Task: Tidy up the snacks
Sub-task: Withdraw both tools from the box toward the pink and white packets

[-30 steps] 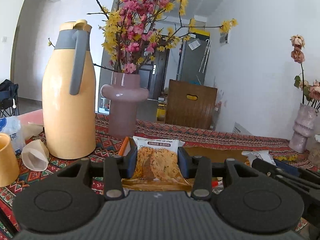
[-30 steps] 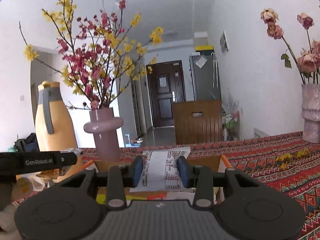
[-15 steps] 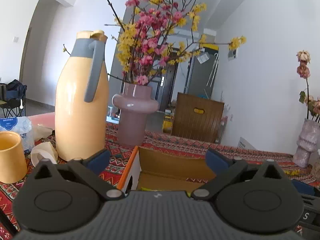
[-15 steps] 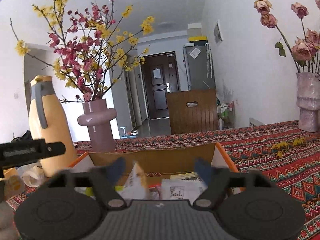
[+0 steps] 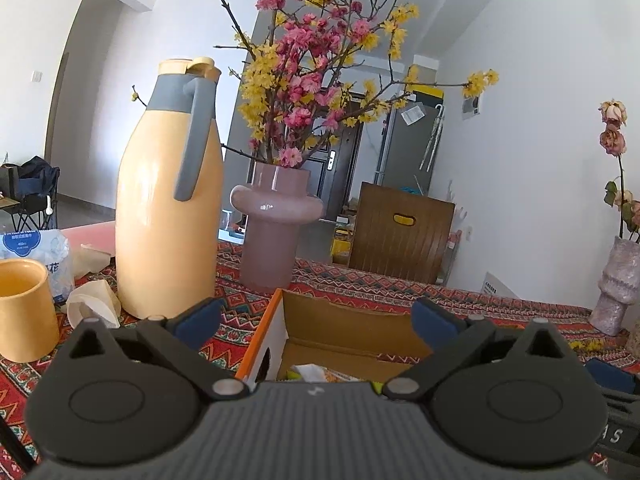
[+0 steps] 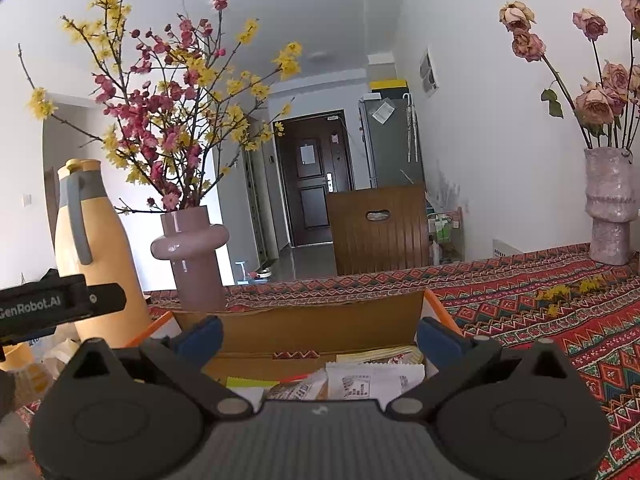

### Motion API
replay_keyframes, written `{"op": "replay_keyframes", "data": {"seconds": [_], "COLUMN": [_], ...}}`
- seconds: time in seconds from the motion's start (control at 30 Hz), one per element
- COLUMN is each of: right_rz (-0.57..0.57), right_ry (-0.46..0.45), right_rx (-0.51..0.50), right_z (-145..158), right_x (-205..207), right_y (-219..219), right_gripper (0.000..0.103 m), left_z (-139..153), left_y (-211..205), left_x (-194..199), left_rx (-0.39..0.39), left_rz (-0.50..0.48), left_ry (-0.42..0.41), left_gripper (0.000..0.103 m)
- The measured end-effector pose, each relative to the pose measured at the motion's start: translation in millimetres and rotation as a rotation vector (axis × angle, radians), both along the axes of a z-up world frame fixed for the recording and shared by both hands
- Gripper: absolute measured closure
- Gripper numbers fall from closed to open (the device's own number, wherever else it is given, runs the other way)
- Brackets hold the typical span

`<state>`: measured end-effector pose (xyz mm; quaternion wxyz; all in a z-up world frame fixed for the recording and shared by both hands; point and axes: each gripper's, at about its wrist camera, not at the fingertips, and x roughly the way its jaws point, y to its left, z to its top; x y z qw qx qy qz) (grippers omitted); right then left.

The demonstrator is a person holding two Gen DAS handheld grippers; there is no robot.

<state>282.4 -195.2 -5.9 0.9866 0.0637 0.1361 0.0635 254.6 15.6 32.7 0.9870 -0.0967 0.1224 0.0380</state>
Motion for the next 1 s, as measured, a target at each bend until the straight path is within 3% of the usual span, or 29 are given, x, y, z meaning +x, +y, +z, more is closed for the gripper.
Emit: {"op": "replay_keyframes", "data": {"seconds": [0.2,0.5,1.0], "right_rz": [0.014,0.040,0.047], "right_ry": [0.001,-0.005,0.136], "right_rx": [-0.018,-0.042,-0.040], "right_z": [9,26,-13], "right_x": [-6,-55,-118], "right_y": [2,4,-1], "right_gripper": [0.000,0.000,0.000], "left_z": [19,27,-26], "left_y": [1,6,27], "left_x": [-16,-56,-111], "left_rx": [-0.011,0.003,0.092], "left_rz": [0.003,-0.022,-0.057], "left_ry": [-0.011,-0.005,0.114], "left_gripper": [0.000,0.000,0.000]}}
